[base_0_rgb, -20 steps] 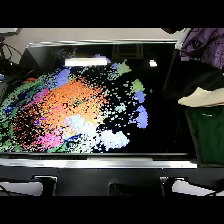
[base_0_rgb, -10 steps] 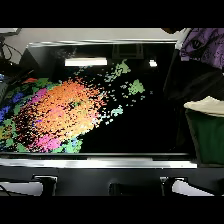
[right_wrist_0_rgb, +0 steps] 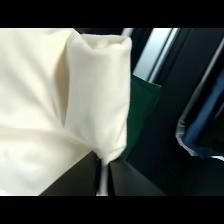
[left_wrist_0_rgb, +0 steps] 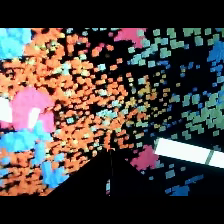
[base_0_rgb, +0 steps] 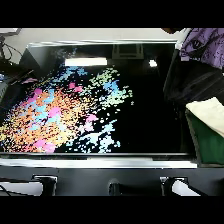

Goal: Fold the clothes and pants, and hang the long-sleeved shirts on hangers.

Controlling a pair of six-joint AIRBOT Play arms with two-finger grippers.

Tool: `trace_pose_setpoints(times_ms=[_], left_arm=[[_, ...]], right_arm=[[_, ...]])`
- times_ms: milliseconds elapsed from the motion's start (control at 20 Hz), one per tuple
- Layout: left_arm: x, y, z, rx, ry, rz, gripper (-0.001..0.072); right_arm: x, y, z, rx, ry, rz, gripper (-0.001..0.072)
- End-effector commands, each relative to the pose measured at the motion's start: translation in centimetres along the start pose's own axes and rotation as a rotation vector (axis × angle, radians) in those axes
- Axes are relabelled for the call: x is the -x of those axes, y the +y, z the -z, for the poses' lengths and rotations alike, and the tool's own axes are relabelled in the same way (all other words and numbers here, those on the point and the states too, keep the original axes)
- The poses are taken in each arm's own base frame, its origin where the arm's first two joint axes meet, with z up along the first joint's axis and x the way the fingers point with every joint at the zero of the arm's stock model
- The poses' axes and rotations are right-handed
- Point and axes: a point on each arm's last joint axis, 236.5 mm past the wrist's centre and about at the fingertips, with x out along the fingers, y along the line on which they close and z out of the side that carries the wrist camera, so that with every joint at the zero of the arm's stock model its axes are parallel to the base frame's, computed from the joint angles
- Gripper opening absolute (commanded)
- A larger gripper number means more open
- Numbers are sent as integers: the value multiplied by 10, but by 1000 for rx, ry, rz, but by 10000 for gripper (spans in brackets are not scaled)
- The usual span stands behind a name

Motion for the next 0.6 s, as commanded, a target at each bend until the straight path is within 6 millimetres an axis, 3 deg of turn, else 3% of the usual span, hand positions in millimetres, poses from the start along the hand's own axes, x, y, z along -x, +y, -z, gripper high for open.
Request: trace_pose_setpoints(times_ms=[0, 250, 550], left_arm=[[0, 0, 2, -1, 7, -2, 15], [0, 0, 2, 0, 8, -2, 15], [0, 0, 2, 0, 8, -2, 15]], right_arm=[[-36, -13, 28, 33, 41, 84, 31], [-70, -25, 53, 74, 96, 177, 31], [-91, -32, 67, 66, 116, 232, 35]])
